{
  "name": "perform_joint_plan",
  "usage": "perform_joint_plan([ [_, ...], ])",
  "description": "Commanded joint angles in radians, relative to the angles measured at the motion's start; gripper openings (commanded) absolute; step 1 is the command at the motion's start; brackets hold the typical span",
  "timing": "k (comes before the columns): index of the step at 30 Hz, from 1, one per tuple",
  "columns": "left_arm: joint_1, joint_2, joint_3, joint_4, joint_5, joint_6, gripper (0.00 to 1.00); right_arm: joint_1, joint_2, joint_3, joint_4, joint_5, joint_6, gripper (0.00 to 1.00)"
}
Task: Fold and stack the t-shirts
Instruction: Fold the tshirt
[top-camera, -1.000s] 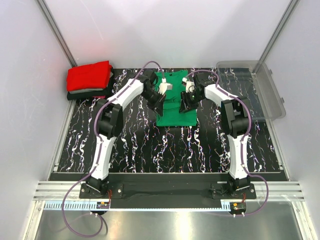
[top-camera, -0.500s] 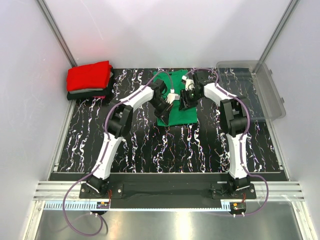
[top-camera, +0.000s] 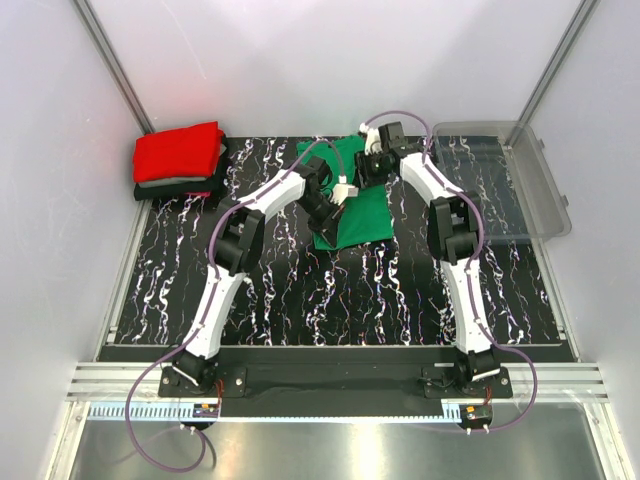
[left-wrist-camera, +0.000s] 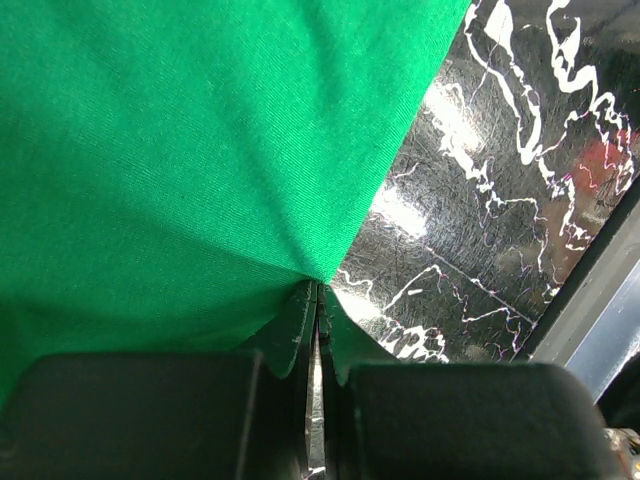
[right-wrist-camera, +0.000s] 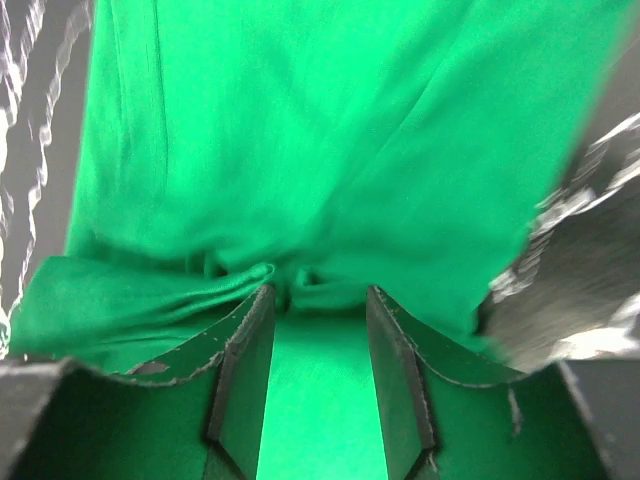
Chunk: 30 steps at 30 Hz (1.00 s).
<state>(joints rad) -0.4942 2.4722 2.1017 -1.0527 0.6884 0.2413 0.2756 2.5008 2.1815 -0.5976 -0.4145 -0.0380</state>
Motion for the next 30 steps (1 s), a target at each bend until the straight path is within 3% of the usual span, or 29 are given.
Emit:
perform_joint_plan([
  [1,0.0,-0.027,0.011,0.01,-0.052,0.016,0.03,0.004,-0.01,0.145,0.113,0.106,-0.003,0.49],
  [5,0.0,-0.146,-0.002,0.01,-0.062,0.013,0.06,0.014,-0.075,0.21,0.124,0.151,-0.037,0.5],
  [11,0.009,-0.357,-0.006,0.013,-0.162,0.016,0.17,0.013,-0.302,0.077,0.122,0.141,-0.051,0.51],
  [12,0.011,-0.378,-0.011,0.014,-0.208,0.004,0.23,0.008,-0.374,-0.015,0.119,0.141,-0.043,0.51],
  [13,0.011,-0.422,-0.035,0.02,-0.228,0.0,0.35,0.001,-0.411,-0.073,0.117,0.113,-0.03,0.51],
  [14,0.011,-0.442,-0.054,0.026,-0.251,-0.011,0.59,-0.022,-0.484,-0.136,0.116,0.086,0.008,0.52],
  [16,0.025,-0.482,-0.13,0.04,-0.27,-0.089,0.76,-0.048,-0.552,-0.349,0.116,-0.008,0.032,0.54],
  [17,0.032,-0.489,-0.159,0.039,-0.236,-0.103,0.77,-0.074,-0.606,-0.476,0.107,-0.026,0.032,0.54],
  [21,0.06,-0.477,-0.291,0.056,-0.165,-0.235,0.79,-0.137,-0.657,-0.646,0.016,-0.144,-0.029,0.57],
  [24,0.08,-0.454,-0.368,0.108,-0.133,-0.312,0.78,-0.189,-0.596,-0.655,-0.099,-0.263,-0.014,0.57],
  [30,0.111,-0.391,-0.422,0.167,-0.075,-0.378,0.82,-0.223,-0.502,-0.658,-0.148,-0.302,0.004,0.57],
])
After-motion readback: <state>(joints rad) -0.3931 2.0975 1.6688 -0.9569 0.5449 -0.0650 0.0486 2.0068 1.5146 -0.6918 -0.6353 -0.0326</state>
